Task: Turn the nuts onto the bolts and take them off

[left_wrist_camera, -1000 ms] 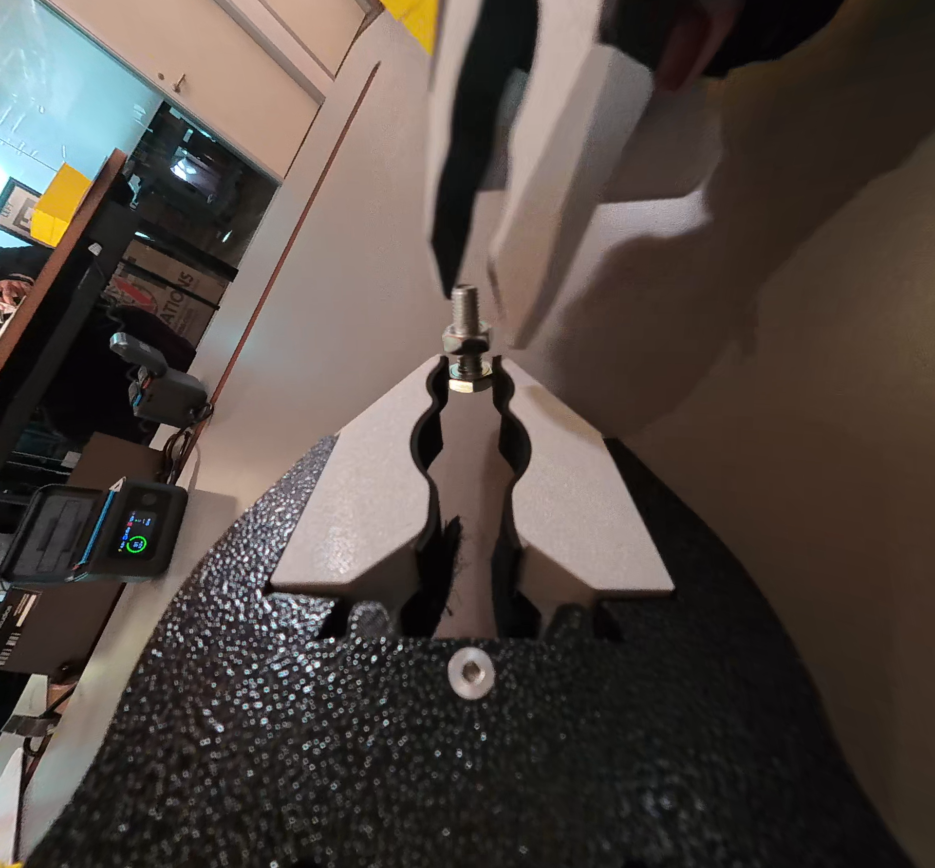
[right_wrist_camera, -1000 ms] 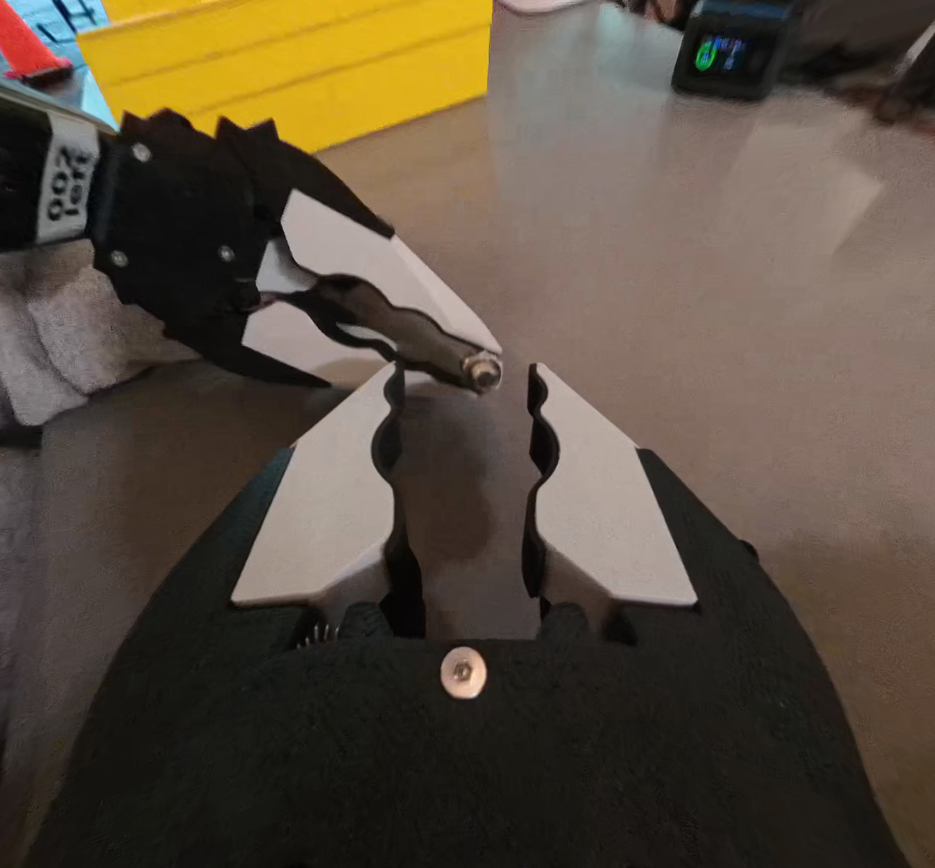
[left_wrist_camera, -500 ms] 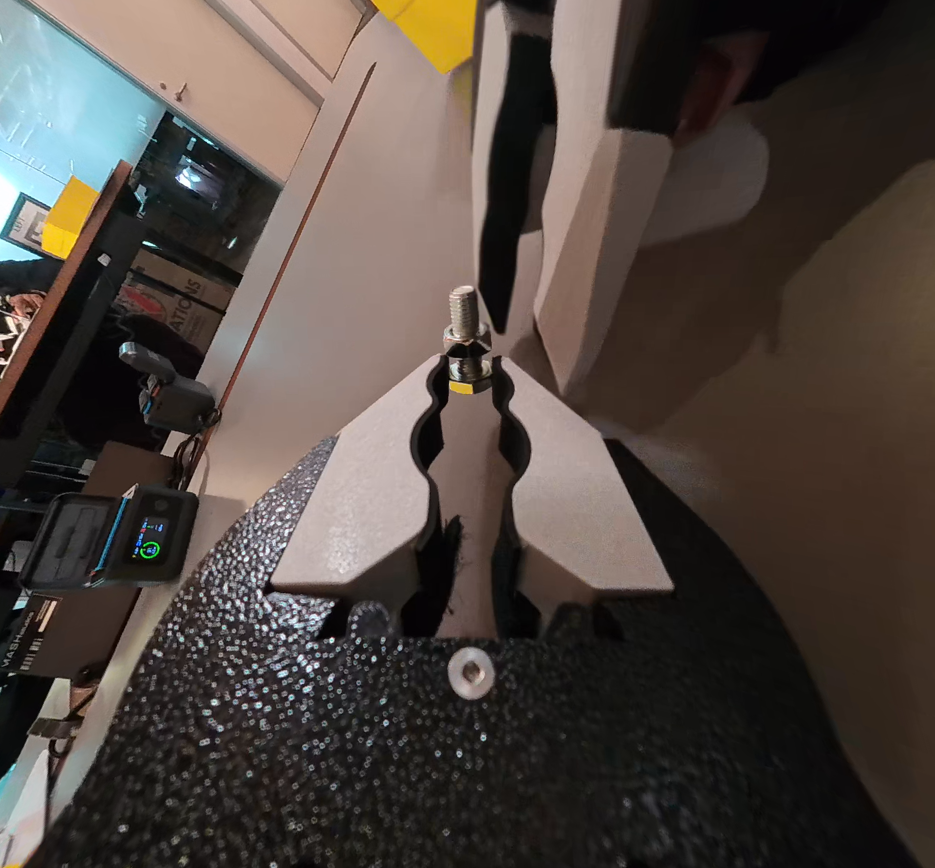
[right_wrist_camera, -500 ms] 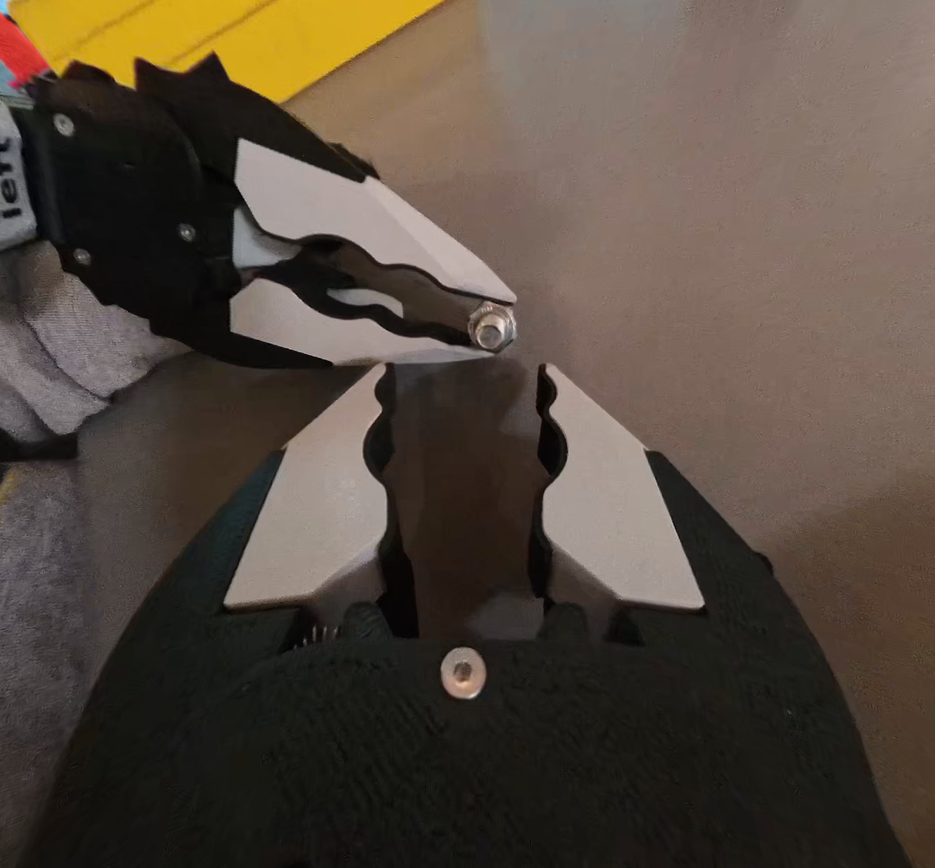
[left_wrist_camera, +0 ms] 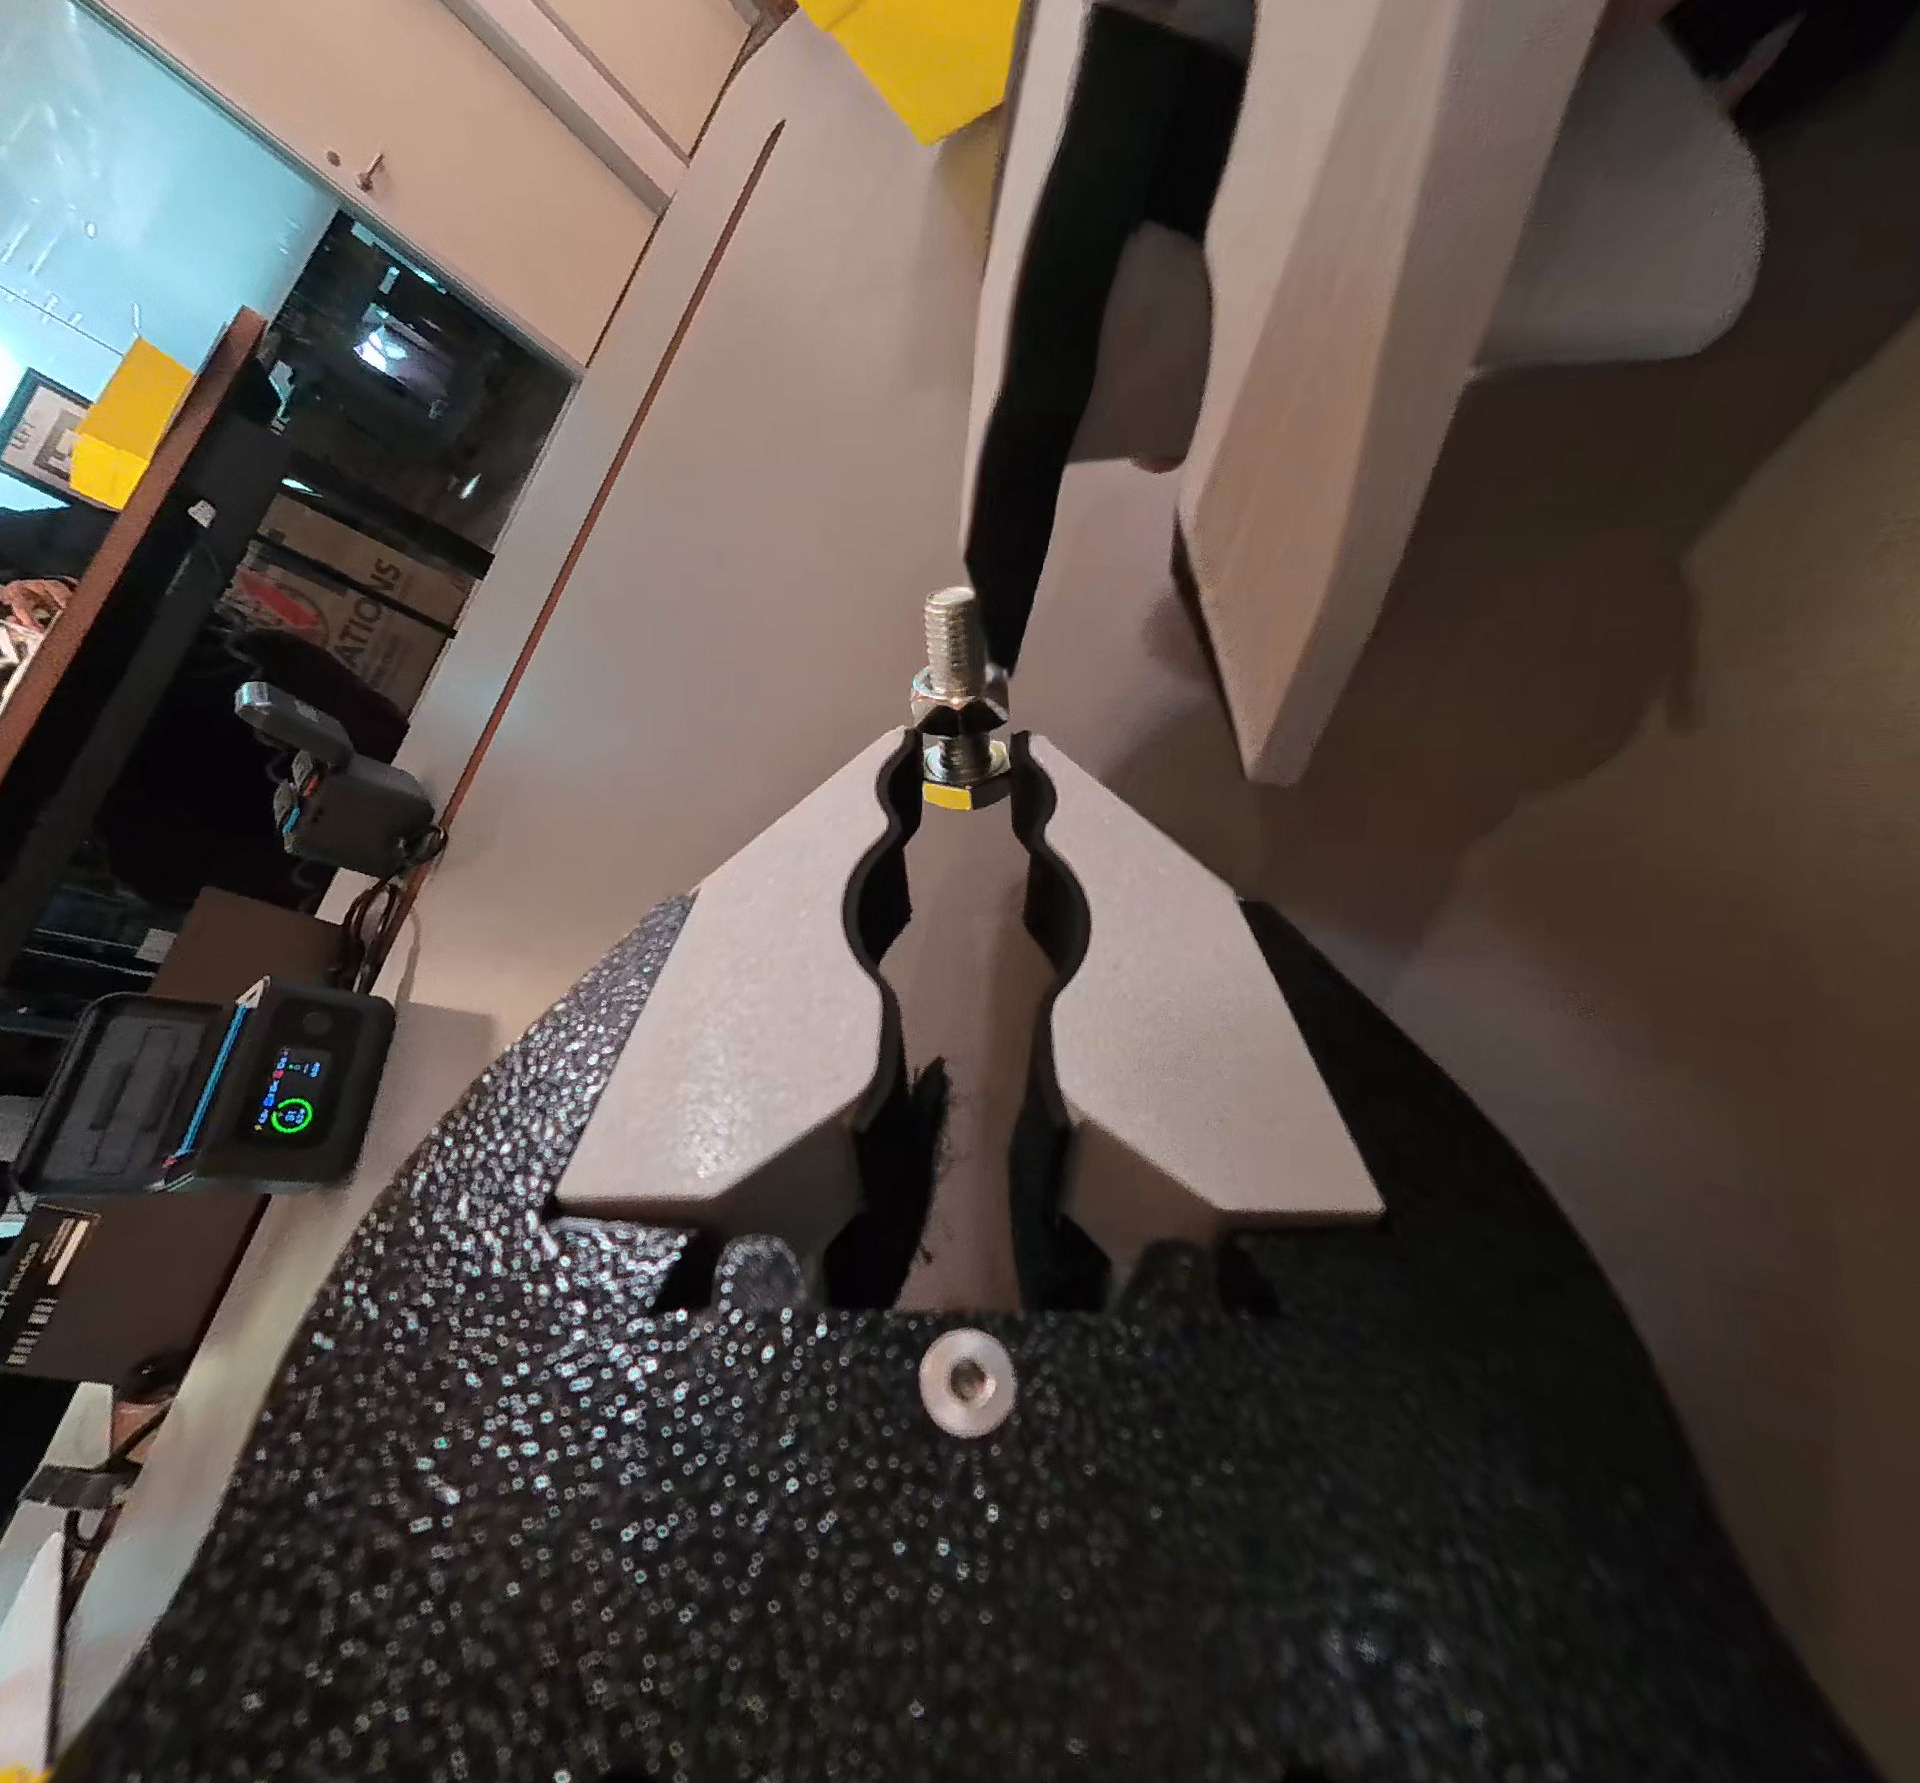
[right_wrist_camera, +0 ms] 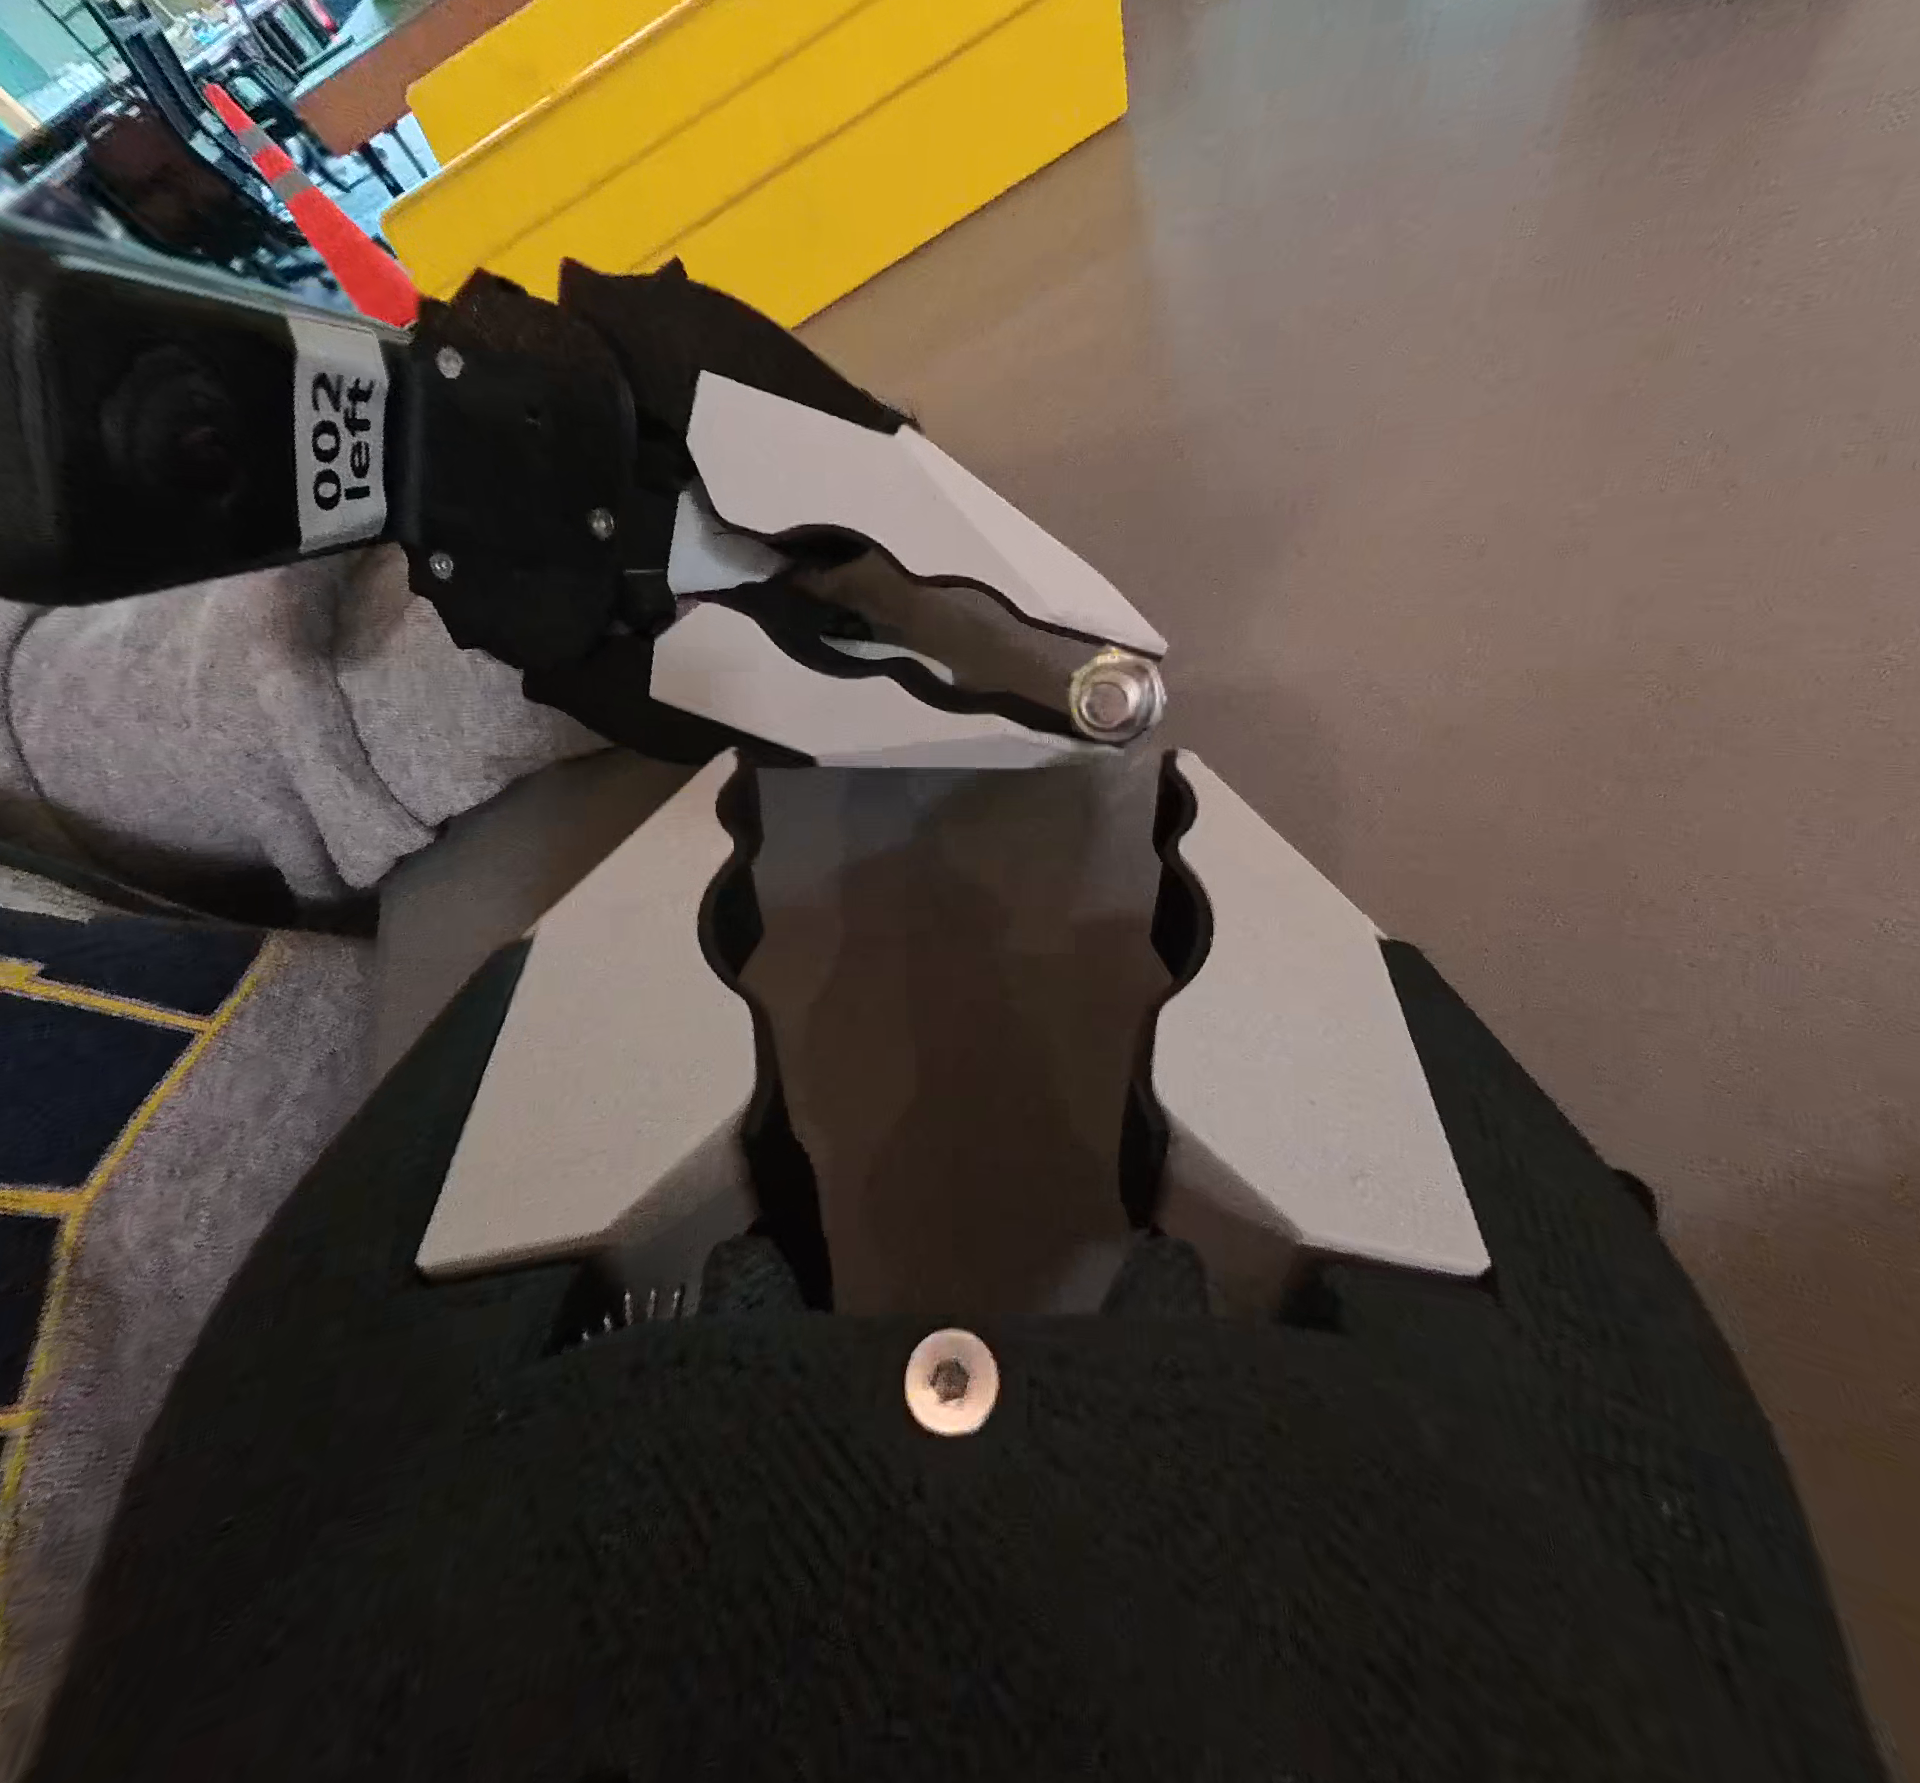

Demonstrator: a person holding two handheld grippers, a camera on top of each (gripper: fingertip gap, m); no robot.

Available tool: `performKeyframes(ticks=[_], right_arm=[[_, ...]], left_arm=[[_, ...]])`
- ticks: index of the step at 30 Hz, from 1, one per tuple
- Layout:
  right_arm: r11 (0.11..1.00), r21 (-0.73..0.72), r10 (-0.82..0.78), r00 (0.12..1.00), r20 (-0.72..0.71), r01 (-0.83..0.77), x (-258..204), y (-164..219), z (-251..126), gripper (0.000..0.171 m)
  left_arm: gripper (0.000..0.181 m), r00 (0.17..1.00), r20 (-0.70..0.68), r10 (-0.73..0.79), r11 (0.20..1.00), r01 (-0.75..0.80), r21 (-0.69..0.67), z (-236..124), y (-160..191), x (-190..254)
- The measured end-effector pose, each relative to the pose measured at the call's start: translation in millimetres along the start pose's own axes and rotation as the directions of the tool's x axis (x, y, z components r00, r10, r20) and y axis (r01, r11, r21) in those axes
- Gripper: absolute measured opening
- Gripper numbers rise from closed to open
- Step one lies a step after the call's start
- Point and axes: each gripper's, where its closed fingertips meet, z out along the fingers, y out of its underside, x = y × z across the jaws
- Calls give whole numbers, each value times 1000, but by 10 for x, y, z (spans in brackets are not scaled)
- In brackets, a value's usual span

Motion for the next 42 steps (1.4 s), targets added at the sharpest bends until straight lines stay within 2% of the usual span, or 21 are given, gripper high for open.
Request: performKeyframes(ticks=[1, 3, 5, 9, 12, 16, 18, 20, 22, 26, 32, 36, 39, 42], right_arm=[[1000, 12, -2, 1000, 19, 2, -21, -37, 30, 78], [994, 103, -47, 995, 88, 38, -118, -215, 63, 86], [982, 189, -51, 987, 150, 22, -231, -385, 26, 87], [999, 16, -29, 1000, -7, 29, -4, -81, -11, 87], [999, 3, 34, 999, 27, -34, -19, -12, -18, 87], [1000, 15, 19, 997, 69, -20, -66, -92, 53, 89], [996, 83, -36, 989, 145, 24, -174, -239, 80, 92], [986, 166, -16, 969, 248, -26, -325, -409, 29, 94], [988, 156, -22, 985, 172, -5, -217, -350, -19, 94], [1000, 29, 3, 998, 61, -5, -14, -38, -76, 94], [999, -49, 2, 995, 100, 2, -56, 11, 37, 91], [993, -31, -108, 985, 136, 113, -162, -112, 93, 110], [992, 68, -116, 983, 143, 108, -224, -253, 8, 99], [997, -48, -63, 997, 51, 65, -21, -37, -26, 98]], left_arm=[[15, 1000, 1, 7, 1000, -7, -1, 2, -1, 3], [15, 1000, 2, 20, 1000, -20, 2, 4, -6, 8], [15, 1000, 4, 19, 1000, -19, 0, 8, -7, 3], [15, 1000, 5, 13, 1000, -13, -2, 15, -8, -5], [15, 1000, 3, 9, 1000, -9, -2, 20, -10, -9], [15, 1000, 8, 24, 1000, -24, -6, 26, -14, -7], [15, 1000, 7, 30, 1000, -30, -5, 30, -18, -6], [15, 1000, 7, 22, 1000, -22, -4, 32, -18, -12], [15, 1000, 5, 9, 1000, -9, -3, 34, -18, -20], [15, 999, 13, 29, 1000, -29, -7, 40, -24, -19], [15, 997, 24, 69, 998, -69, -14, 55, -36, -10], [14, 999, 13, 48, 999, -48, -3, 55, -43, -4], [13, 997, 27, 79, 997, -79, -17, 61, -43, 2], [12, 998, 21, 55, 998, -55, -16, 63, -40, -4]])
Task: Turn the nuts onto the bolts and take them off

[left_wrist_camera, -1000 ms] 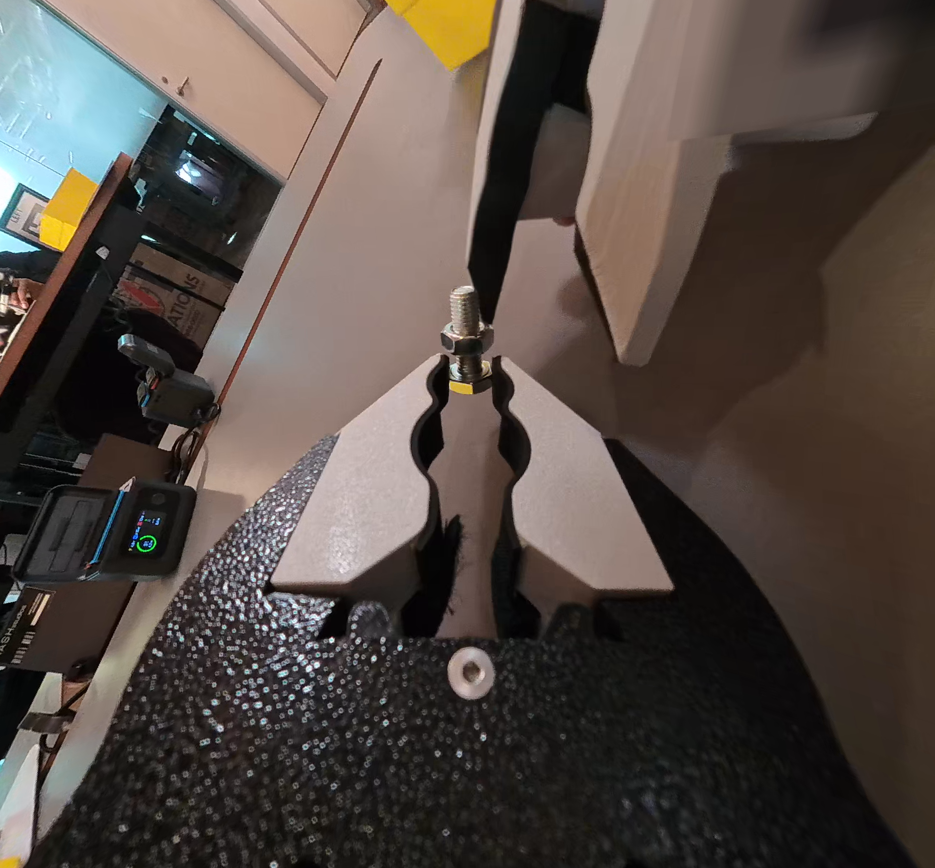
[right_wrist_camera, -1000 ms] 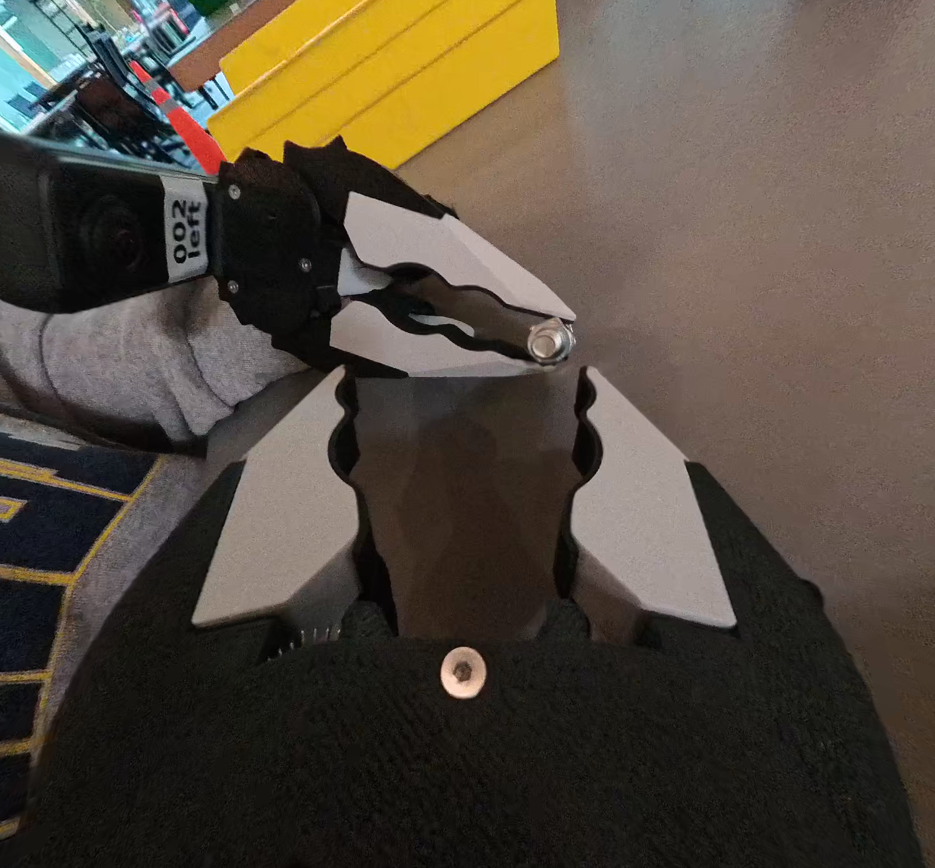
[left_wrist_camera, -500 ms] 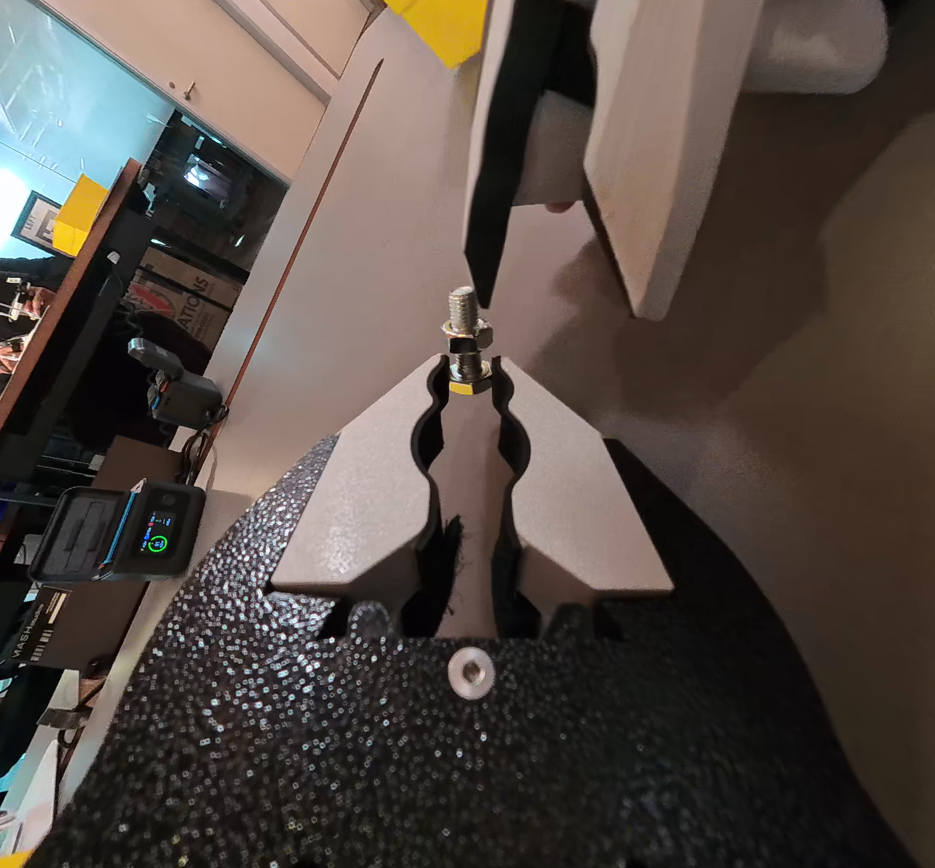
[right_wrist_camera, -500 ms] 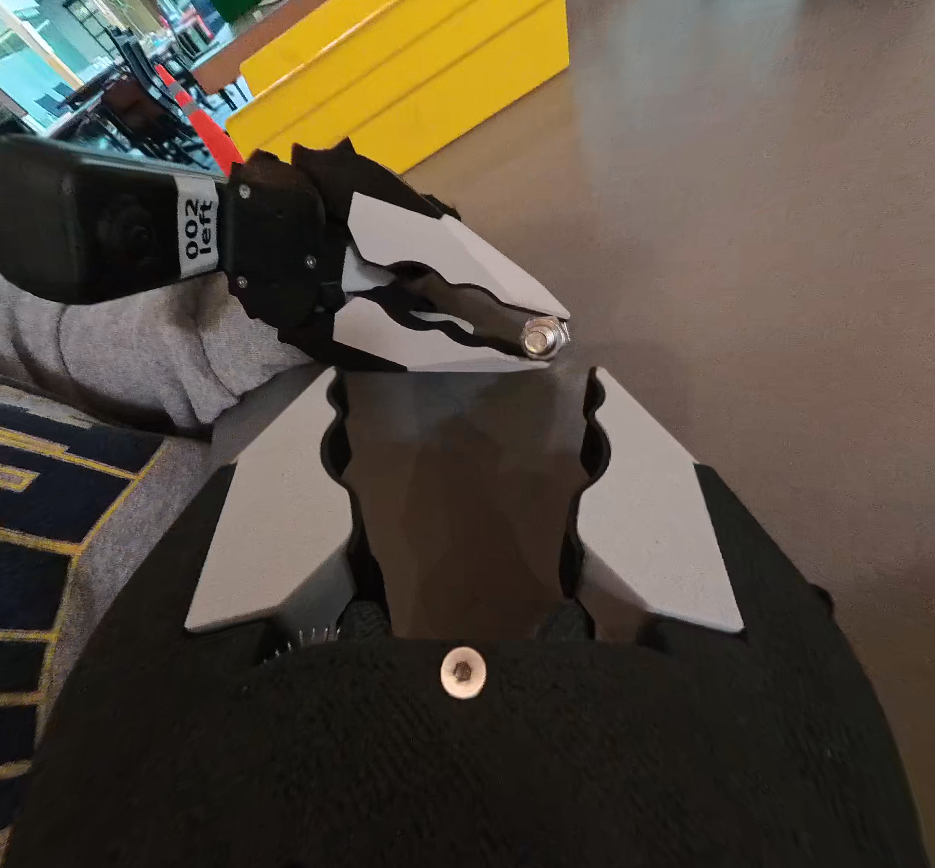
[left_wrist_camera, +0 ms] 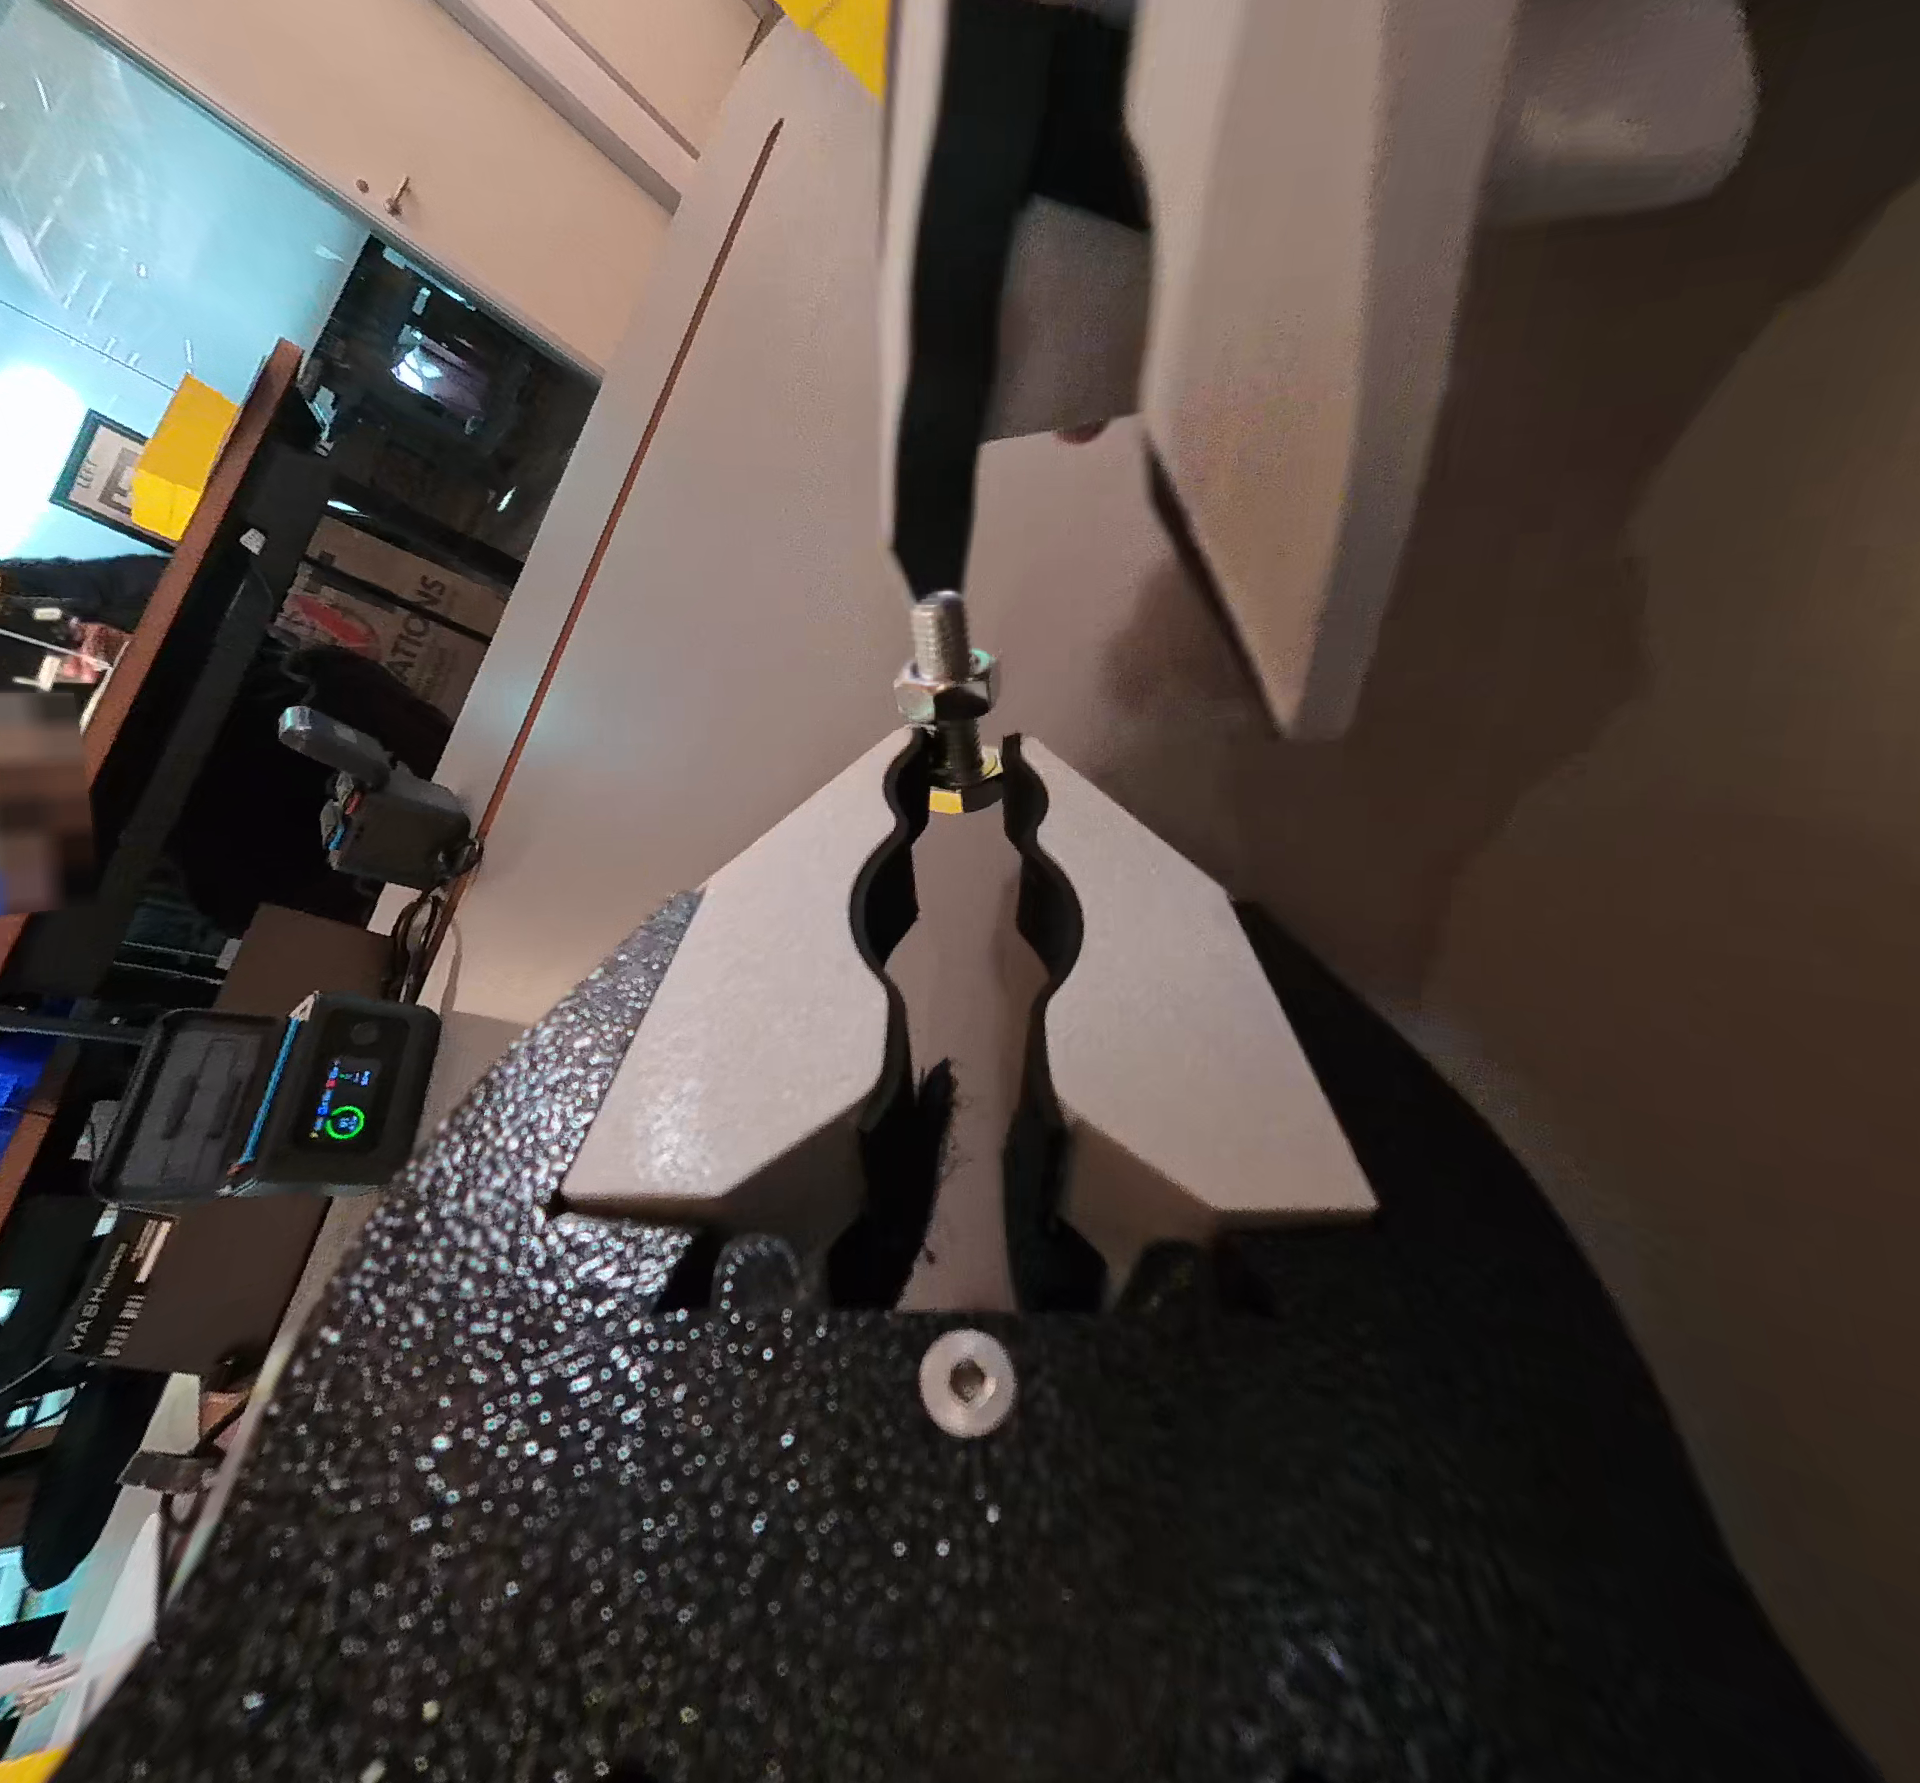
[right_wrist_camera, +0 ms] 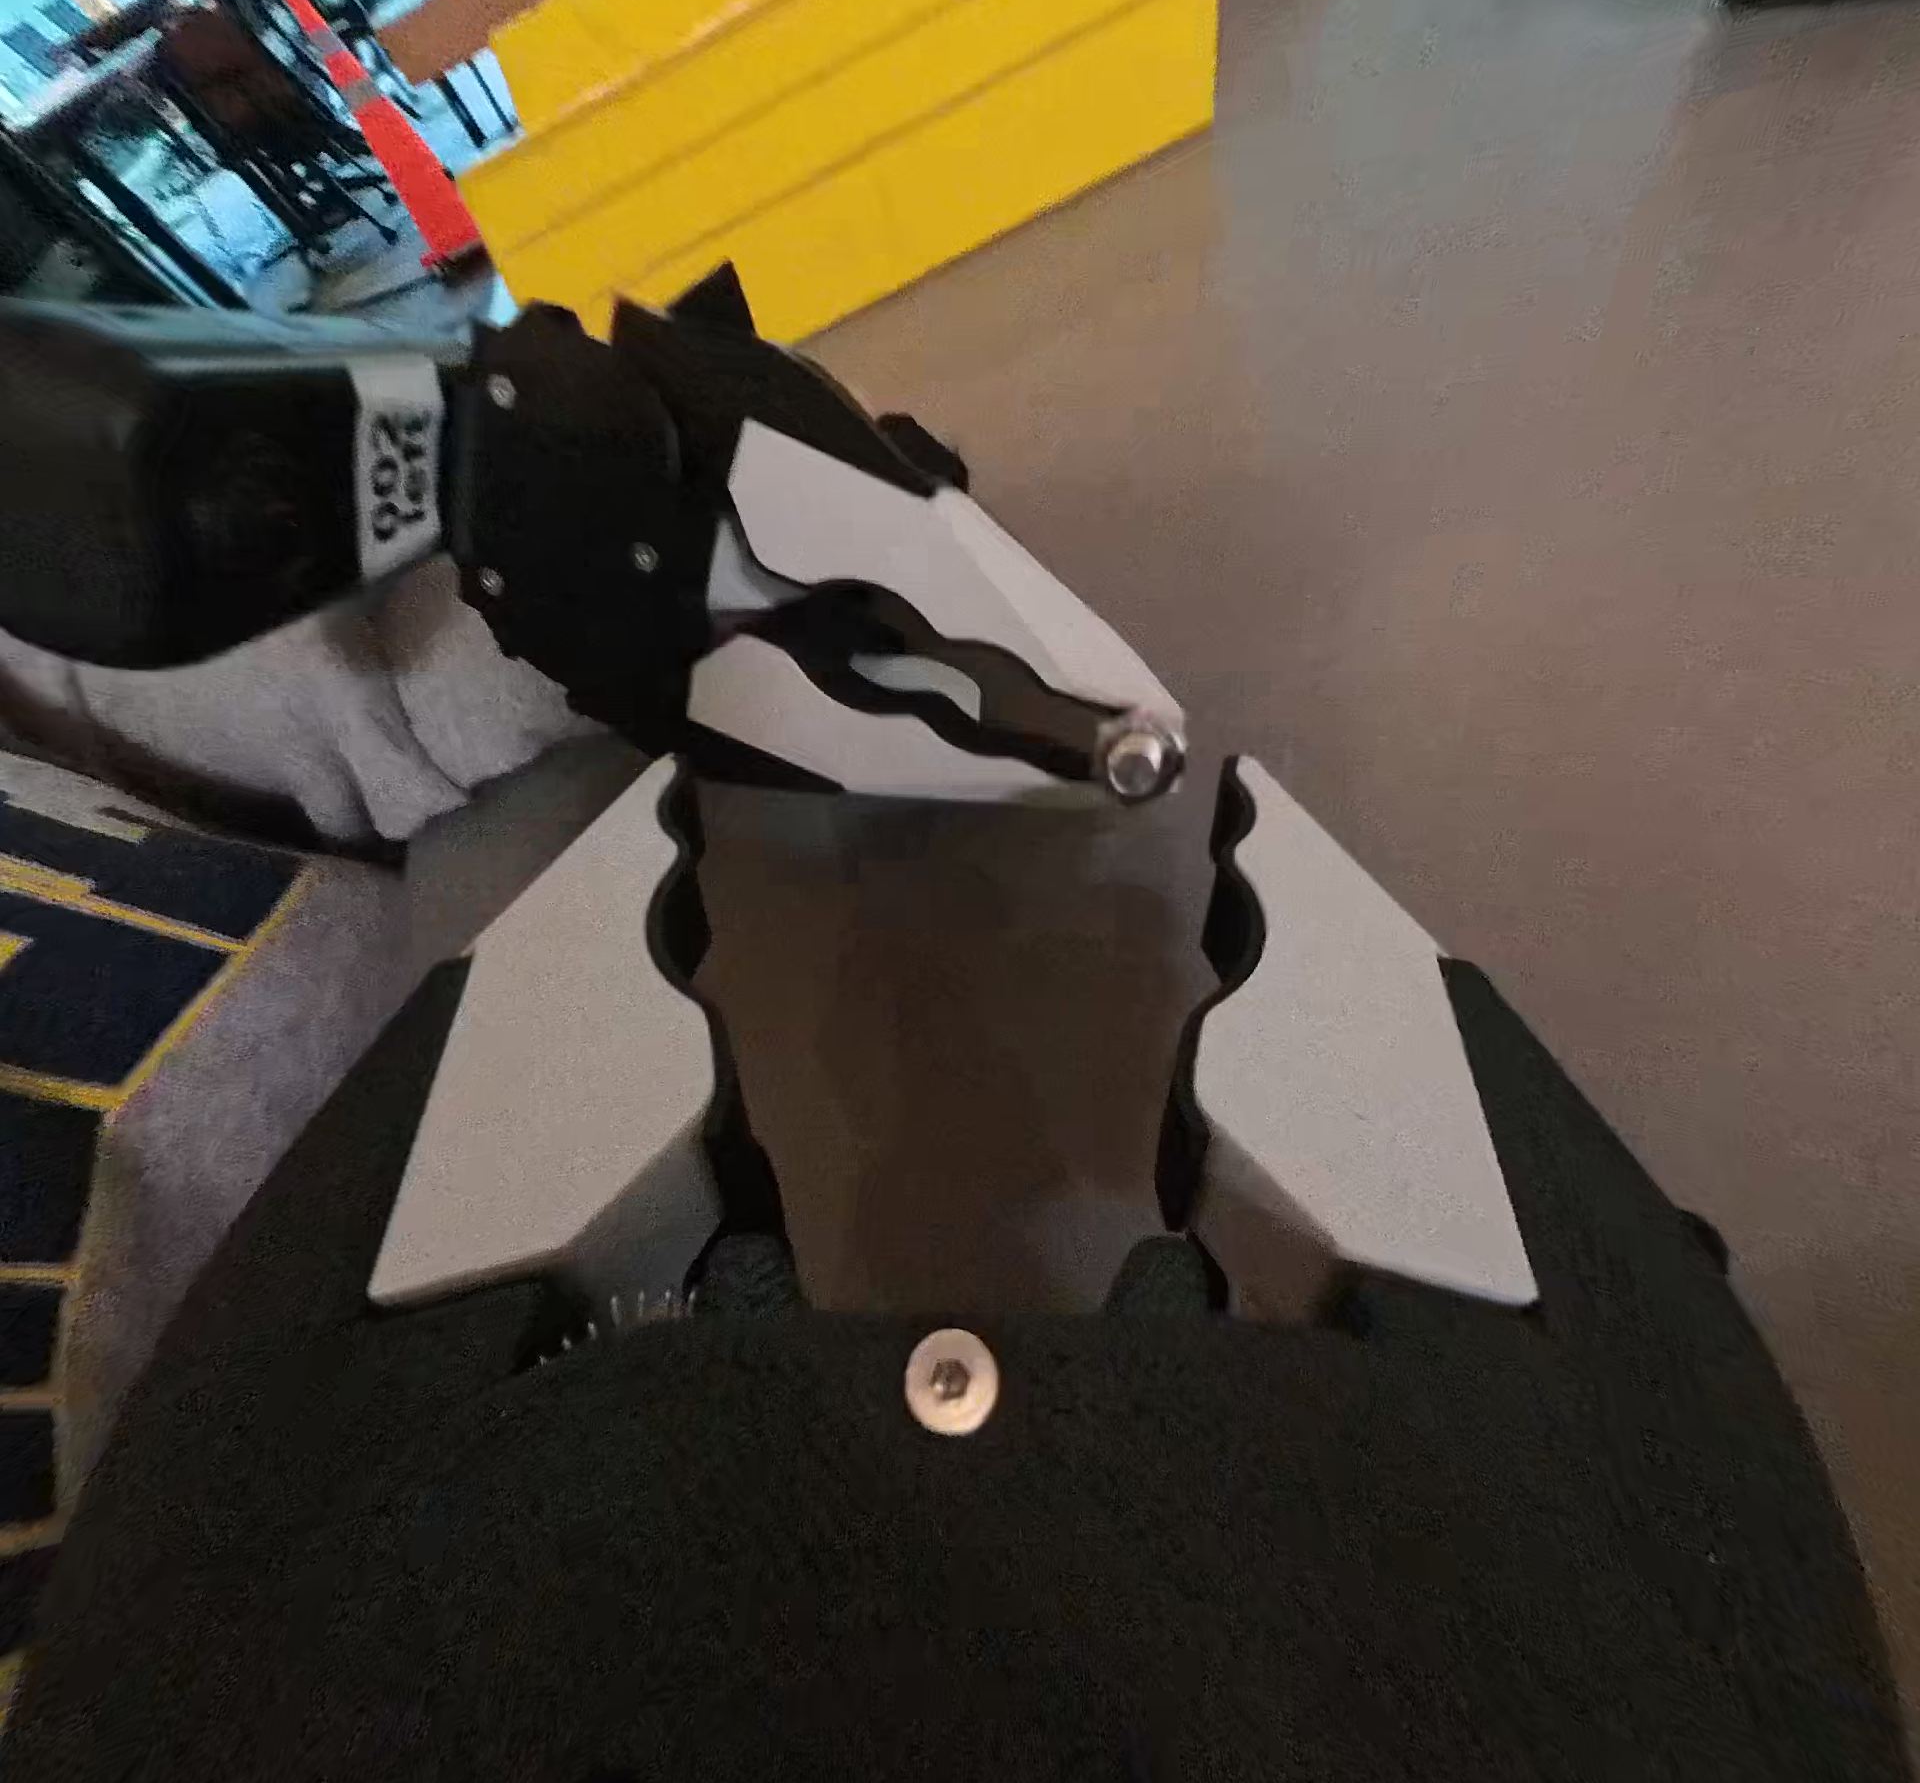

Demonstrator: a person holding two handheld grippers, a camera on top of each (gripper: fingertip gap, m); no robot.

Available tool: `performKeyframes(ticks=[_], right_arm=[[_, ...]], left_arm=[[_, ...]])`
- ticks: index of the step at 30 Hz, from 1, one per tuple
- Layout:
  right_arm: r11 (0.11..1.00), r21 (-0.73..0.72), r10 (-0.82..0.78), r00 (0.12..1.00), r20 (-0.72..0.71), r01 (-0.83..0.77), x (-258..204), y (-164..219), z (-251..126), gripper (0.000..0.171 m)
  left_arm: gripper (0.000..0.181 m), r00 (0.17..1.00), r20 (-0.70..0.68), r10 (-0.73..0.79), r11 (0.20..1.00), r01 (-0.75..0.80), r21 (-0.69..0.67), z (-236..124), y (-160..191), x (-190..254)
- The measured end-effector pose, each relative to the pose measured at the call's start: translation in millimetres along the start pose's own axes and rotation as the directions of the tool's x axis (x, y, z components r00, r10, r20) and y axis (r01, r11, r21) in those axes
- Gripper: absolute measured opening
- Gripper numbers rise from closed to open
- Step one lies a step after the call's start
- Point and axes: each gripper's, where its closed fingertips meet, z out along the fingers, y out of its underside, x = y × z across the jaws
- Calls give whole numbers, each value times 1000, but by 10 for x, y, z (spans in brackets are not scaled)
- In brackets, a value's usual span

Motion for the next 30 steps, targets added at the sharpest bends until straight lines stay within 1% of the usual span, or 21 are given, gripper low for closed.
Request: performKeyframes(ticks=[2, 5, 7, 8, 10, 11, 12, 14, 15, 17, 19, 21, 22, 24, 25, 26, 28, 30], right_arm=[[999, -27, 21, 1000, -8, -21, 16, 86, -17, 98], [999, -17, 31, 999, 15, -31, -26, 76, 0, 97], [1000, -6, 9, 1000, 25, -9, -47, 29, 43, 96], [1000, 15, -25, 999, 27, 24, -60, -25, 64, 96], [989, 119, -101, 992, 77, 92, -186, -212, 66, 95], [986, 141, -101, 993, 59, 91, -180, -258, 55, 95], [989, 117, -90, 996, 15, 87, -116, -230, 41, 96], [998, 29, -51, 998, -43, 52, 2, -57, 12, 95], [1000, -13, -21, 998, -51, 20, 39, 40, 4, 95], [999, -50, 14, 999, -46, -16, 54, 149, 5, 95], [998, -51, 22, 1000, -19, -23, 22, 145, 38, 95], [999, -31, -13, 1000, -2, 13, -42, 53, 85, 95], [999, -13, -48, 999, -6, 48, -61, -12, 101, 95], [991, 59, -127, 990, 62, 123, -225, -181, 106, 95], [989, 81, -130, 989, 68, 125, -278, -244, 98, 95], [990, 64, -126, 992, 28, 124, -238, -239, 84, 95], [994, -18, -105, 992, -65, 104, -57, -84, 29, 95], [996, -86, -48, 994, -97, 40, 45, 95, -4, 95]], left_arm=[[12, 1000, -2, -3, 1000, 3, 1, 2, -1, 2], [12, 1000, -4, 0, 1000, 0, -2, 5, -2, 8], [12, 1000, -4, -4, 1000, 4, -2, 6, -2, 8], [12, 1000, -6, -7, 1000, 7, 0, 5, -2, 10], [12, 1000, -6, -5, 1000, 5, -1, 7, -3, 12], [12, 1000, -6, -9, 1000, 9, 0, 5, -3, 10], [12, 1000, -7, -19, 1000, 19, 2, 4, -3, 8], [11, 999, -9, -36, 999, 36, 1, 5, 0, 2], [11, 999, -10, -38, 999, 38, 1, 5, 1, 3], [11, 999, -11, -39, 999, 39, 1, 6, -1, 7], [11, 999, -13, -44, 999, 44, 1, 6, 0, 8], [11, 999, -11, -48, 999, 48, -1, 6, 2, 5], [12, 999, -15, -48, 999, 48, 4, 4, -2, 11], [11, 999, -13, -43, 999, 43, -1, 5, 0, 15], [11, 999, -12, -44, 999, 44, -1, 5, 0, 15], [11, 999, -13, -50, 999, 50, 2, 4, -1, 13], [11, 998, -17, -63, 998, 63, 2, 4, 0, 11], [11, 998, -18, -60, 998, 60, 3, 3, -1, 14]])
